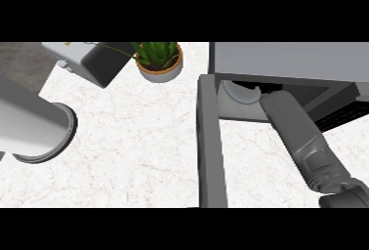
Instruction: Pick up the milk, place it into the microwave and close the microwave
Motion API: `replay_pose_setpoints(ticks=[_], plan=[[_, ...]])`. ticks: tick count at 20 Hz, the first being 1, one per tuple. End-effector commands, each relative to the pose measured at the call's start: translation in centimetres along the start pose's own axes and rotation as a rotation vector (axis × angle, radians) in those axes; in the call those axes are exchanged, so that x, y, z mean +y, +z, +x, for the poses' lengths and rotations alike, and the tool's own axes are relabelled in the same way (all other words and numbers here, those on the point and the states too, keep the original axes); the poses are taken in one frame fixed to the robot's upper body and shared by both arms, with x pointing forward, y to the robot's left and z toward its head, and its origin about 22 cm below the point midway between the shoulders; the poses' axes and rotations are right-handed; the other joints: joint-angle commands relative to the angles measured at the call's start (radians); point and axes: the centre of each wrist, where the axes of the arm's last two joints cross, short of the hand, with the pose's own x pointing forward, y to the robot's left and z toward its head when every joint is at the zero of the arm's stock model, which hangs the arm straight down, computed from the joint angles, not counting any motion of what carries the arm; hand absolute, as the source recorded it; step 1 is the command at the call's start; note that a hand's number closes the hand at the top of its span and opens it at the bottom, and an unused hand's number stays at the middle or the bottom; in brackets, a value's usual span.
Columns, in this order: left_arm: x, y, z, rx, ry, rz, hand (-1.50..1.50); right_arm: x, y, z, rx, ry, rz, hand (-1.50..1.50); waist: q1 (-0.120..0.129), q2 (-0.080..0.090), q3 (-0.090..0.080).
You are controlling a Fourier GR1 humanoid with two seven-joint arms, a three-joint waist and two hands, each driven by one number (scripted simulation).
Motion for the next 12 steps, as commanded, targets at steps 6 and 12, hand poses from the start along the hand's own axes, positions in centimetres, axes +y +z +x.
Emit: replay_pose_setpoints(ticks=[6,12], plan=[[-0.1,-1.5,-0.9,0.007,0.018,-0.032,-1.50,-1.2,-1.2,-0.1,-0.071,0.217,-0.103,1.50,0.040,0.019,-0.006],[0.2,-1.9,-0.6,-0.001,-0.006,-0.034,-1.50,-4.4,-1.1,-2.7,0.082,0.359,-0.184,-1.50,0.057,0.023,-0.006]])
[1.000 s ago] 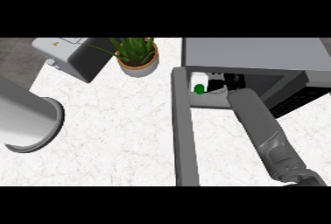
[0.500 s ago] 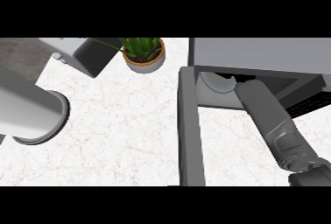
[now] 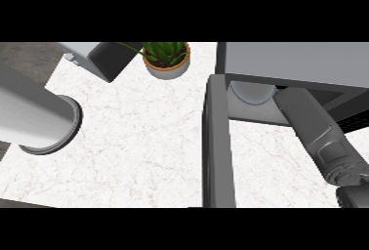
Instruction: Pick up the milk, place it into the microwave and close the microwave
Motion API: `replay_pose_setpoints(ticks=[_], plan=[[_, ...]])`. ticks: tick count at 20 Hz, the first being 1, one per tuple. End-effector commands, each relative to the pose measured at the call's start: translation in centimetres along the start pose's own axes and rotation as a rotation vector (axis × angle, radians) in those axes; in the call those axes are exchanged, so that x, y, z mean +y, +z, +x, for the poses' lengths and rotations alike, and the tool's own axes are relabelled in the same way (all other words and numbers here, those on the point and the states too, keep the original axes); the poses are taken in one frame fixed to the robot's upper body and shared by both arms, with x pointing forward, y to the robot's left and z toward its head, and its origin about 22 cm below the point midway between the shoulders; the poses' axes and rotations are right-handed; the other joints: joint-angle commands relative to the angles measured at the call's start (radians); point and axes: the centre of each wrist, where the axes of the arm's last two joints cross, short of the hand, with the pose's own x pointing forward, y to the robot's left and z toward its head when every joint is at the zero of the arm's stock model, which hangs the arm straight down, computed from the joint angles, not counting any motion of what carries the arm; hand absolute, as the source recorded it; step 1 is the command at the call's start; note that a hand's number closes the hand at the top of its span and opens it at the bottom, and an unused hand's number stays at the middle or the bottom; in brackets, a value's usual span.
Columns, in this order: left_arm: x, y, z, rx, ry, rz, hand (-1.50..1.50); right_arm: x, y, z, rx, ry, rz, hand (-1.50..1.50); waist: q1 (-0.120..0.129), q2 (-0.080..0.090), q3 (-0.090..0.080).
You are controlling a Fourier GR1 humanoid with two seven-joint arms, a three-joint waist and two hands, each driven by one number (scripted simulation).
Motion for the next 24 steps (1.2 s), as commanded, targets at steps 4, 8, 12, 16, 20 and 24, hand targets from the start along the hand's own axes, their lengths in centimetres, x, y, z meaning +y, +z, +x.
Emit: replay_pose_setpoints(ticks=[4,8,12,16,20,24], plan=[[0.1,-0.8,-0.3,0.008,-0.034,-0.010,-1.50,-1.0,0.7,-2.2,0.093,0.196,-0.067,-1.50,0.014,0.006,-0.001],[0.0,-0.5,-0.3,0.017,-0.050,-0.011,-1.50,-2.0,-1.0,-1.6,-0.017,0.093,-0.007,-1.50,0.018,0.001,0.003],[0.3,-1.6,-1.4,0.038,-0.021,-0.062,-1.50,-0.7,-0.6,-0.3,-0.047,0.022,0.040,-1.50,0.005,0.001,0.001],[0.2,-2.4,-1.2,0.032,-0.054,-0.111,-1.50,0.2,0.0,0.2,-0.076,-0.044,0.084,-1.50,-0.002,-0.002,0.001],[-0.9,-2.7,-2.4,0.045,-0.002,-0.152,-1.50,0.3,-0.1,0.6,-0.070,-0.180,0.114,-1.50,-0.022,-0.008,0.001],[-1.6,-2.2,-2.8,0.038,0.033,-0.235,-1.50,0.8,0.3,0.8,-0.044,-0.299,0.125,-1.50,-0.016,-0.015,0.001]])
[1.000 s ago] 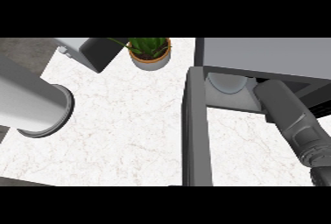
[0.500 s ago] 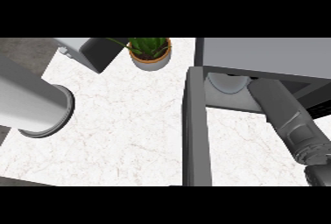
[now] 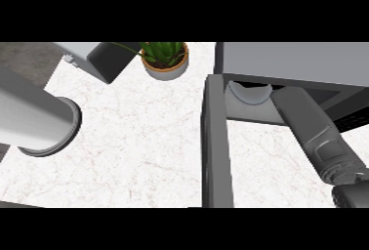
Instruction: Pick up the milk, place it into the microwave and close the microwave
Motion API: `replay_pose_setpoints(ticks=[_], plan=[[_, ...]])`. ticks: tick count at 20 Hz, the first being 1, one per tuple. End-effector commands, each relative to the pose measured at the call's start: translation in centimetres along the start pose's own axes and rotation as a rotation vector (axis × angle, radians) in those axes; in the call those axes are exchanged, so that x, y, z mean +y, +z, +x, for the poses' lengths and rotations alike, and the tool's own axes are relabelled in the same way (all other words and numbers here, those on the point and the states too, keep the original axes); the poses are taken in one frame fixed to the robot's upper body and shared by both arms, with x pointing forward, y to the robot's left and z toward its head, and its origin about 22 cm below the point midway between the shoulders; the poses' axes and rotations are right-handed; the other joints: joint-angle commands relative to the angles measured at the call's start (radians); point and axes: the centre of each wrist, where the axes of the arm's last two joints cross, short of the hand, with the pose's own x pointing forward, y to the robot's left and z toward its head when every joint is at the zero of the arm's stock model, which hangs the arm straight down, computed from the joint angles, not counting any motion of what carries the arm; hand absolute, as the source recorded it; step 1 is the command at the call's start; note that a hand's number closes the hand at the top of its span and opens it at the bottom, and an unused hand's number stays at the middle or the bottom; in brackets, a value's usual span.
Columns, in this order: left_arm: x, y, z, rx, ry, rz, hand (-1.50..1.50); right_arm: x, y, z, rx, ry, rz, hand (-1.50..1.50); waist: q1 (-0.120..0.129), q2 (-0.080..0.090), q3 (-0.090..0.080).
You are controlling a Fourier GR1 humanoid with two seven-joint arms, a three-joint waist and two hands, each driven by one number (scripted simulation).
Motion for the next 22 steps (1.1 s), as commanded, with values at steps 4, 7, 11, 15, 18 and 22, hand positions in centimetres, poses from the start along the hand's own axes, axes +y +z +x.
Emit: replay_pose_setpoints(ticks=[4,7,11,15,18,22], plan=[[-0.7,-0.8,-0.8,-0.014,0.022,-0.064,-1.50,1.1,0.5,0.4,0.009,-0.257,0.030,-1.50,-0.032,-0.022,-0.004],[-2.4,-1.1,-0.8,-0.004,0.062,-0.104,-1.50,1.8,2.5,-1.0,0.027,-0.356,0.050,-1.50,-0.044,-0.025,-0.003],[-2.9,-2.3,-1.3,-0.007,0.055,-0.130,-1.50,2.5,4.0,-1.7,0.070,-0.438,0.070,-1.50,-0.064,-0.031,-0.004],[-4.9,-2.8,-0.9,0.010,0.095,-0.167,1.50,1.7,5.1,-3.4,0.076,-0.581,0.111,-1.50,-0.083,-0.043,-0.005],[-5.7,-3.1,-0.8,0.014,0.102,-0.176,1.50,3.8,7.4,-3.3,0.077,-0.670,0.142,-1.50,-0.097,-0.051,-0.006],[-7.1,-3.8,-2.2,0.065,0.111,-0.201,1.50,5.2,9.6,-3.6,0.099,-0.738,0.185,-1.50,-0.118,-0.059,-0.007]])
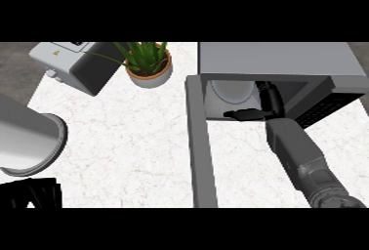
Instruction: Pick up the milk, place it into the microwave and close the microwave
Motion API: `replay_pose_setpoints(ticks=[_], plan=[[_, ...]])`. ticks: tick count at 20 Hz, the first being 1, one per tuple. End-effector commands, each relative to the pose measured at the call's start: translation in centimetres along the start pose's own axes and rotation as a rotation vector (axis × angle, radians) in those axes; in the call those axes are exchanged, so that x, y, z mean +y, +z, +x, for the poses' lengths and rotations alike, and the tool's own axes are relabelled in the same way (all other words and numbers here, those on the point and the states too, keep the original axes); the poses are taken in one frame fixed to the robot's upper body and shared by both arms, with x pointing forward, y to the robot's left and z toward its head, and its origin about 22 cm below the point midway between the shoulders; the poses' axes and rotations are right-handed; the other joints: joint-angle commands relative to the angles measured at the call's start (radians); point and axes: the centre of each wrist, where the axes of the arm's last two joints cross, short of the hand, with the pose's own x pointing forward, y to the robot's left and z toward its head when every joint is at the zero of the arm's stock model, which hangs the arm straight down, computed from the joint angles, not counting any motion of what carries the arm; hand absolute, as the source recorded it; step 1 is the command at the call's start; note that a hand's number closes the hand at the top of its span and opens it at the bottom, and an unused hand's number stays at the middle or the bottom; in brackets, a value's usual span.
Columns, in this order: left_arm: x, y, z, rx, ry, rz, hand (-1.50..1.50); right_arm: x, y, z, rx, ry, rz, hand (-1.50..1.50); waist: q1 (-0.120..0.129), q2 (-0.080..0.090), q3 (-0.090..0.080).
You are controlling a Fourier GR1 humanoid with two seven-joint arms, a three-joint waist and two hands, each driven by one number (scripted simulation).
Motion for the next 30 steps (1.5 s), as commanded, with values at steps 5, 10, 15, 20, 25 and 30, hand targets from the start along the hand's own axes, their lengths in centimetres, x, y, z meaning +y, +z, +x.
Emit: replay_pose_setpoints(ticks=[5,10,15,20,25,30], plan=[[-2.2,-2.7,-0.6,0.069,0.048,-0.029,1.50,-1.2,5.7,-3.2,0.020,-0.091,0.019,-1.50,-0.034,-0.014,-0.002],[-4.5,-4.6,-1.7,0.047,0.000,-0.115,1.50,-1.9,8.6,-3.9,0.015,-0.066,0.044,-1.50,-0.055,-0.021,-0.003],[-5.2,-5.9,-4.0,0.066,-0.033,-0.156,1.50,-3.6,11.5,-3.6,0.048,-0.060,-0.013,-1.50,-0.051,-0.018,-0.004],[-7.5,-9.1,-4.3,0.054,-0.100,-0.249,1.50,-6.9,16.4,-3.2,0.055,-0.049,-0.005,-1.50,-0.078,-0.020,-0.005],[-11.7,-12.1,-8.0,0.132,-0.142,-0.332,1.50,-7.4,20.5,-1.9,0.030,-0.063,0.011,-1.50,-0.083,-0.014,-0.004],[-14.1,-13.2,-12.5,0.174,-0.193,-0.411,1.50,-9.5,22.1,0.7,-0.030,-0.036,-0.010,-1.50,-0.056,-0.009,-0.003]])
